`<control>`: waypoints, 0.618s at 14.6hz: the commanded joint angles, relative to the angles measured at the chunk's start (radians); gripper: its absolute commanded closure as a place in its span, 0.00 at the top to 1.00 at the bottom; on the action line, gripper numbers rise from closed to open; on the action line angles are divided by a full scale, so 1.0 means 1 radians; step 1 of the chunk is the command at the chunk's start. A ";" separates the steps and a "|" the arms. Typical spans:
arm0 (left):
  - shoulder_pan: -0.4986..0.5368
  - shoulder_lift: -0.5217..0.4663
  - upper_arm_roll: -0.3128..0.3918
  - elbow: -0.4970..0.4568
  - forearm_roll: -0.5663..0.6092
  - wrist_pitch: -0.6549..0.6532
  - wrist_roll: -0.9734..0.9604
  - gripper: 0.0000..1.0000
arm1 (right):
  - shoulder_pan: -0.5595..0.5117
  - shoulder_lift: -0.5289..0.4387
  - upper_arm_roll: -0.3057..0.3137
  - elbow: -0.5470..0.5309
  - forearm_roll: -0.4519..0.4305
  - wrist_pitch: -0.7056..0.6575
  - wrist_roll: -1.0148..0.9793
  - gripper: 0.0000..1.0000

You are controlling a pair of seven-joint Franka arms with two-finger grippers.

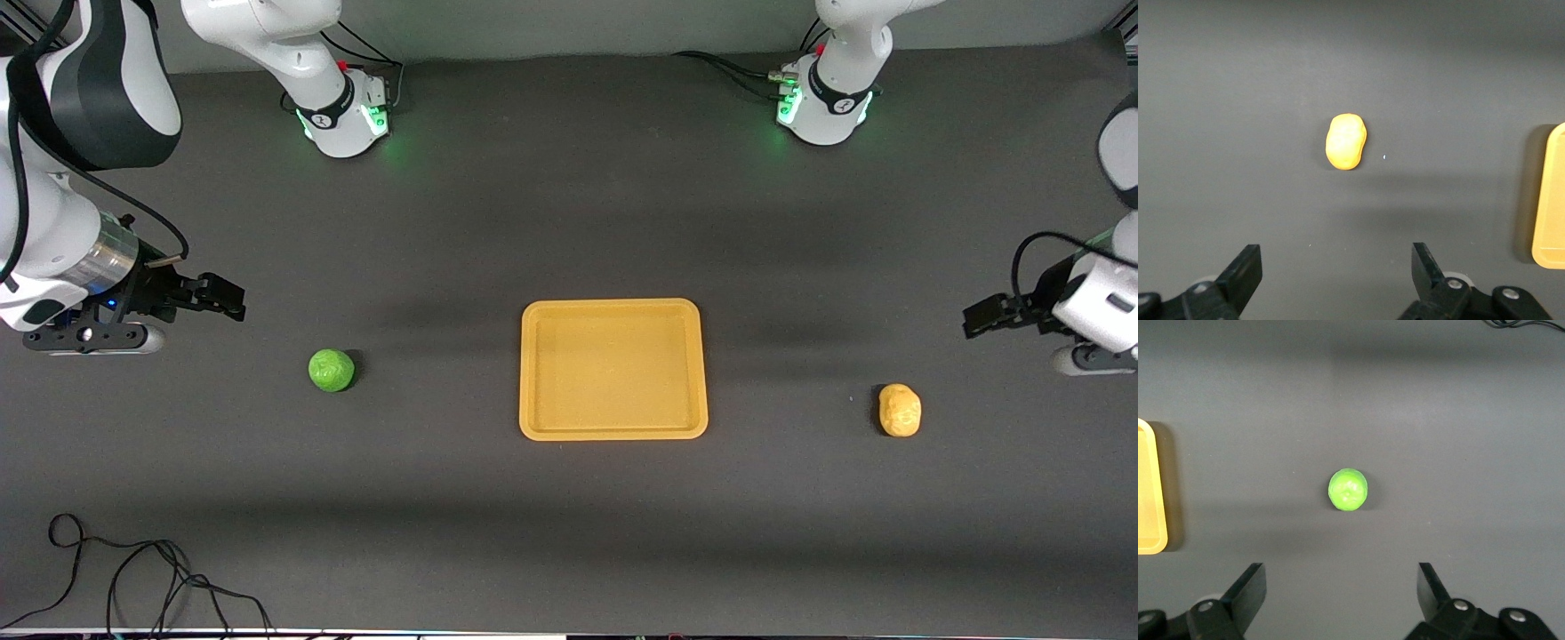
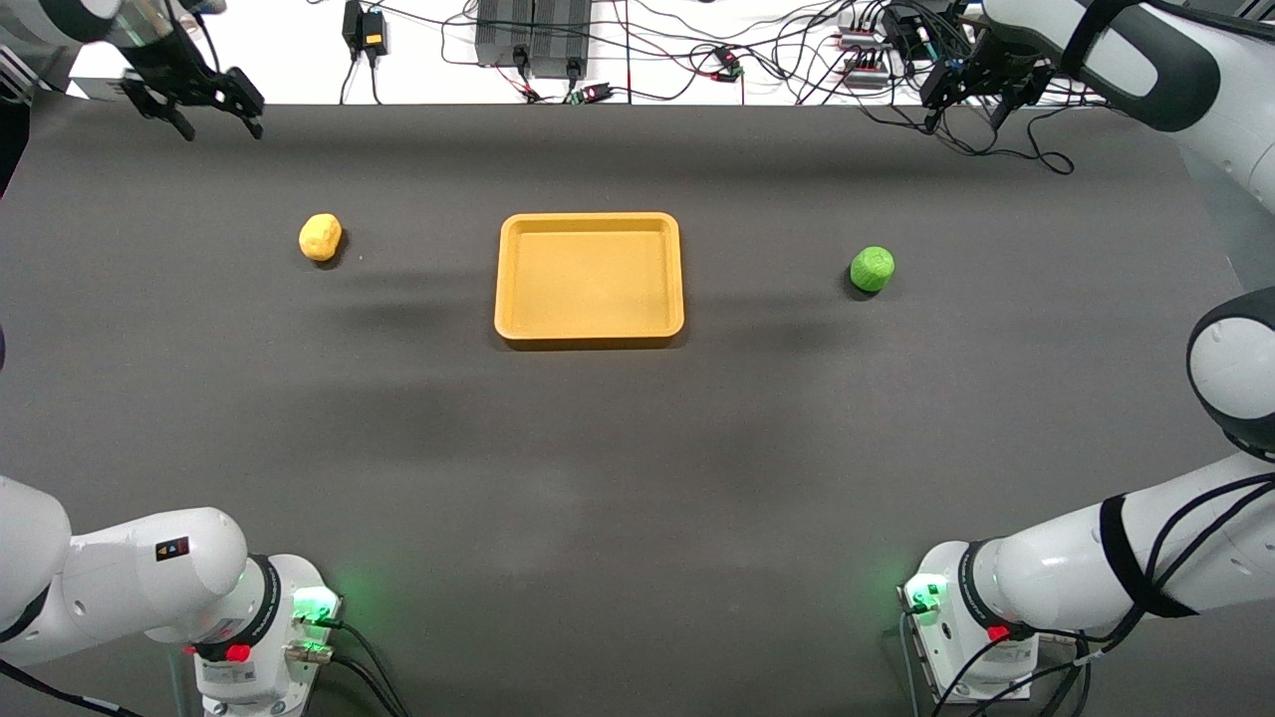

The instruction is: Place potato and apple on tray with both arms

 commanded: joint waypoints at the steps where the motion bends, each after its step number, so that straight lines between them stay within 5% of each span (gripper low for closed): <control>1: -0.003 0.122 0.002 0.008 0.034 0.082 0.013 1.00 | -0.004 -0.012 0.004 -0.023 0.027 0.004 -0.031 1.00; 7: -0.012 0.367 0.002 -0.006 0.083 0.430 0.004 1.00 | -0.003 0.015 0.009 -0.237 0.027 0.319 -0.018 1.00; 9: 0.002 0.389 0.004 -0.018 0.127 0.438 0.013 1.00 | -0.004 0.076 0.010 -0.277 0.027 0.420 -0.018 1.00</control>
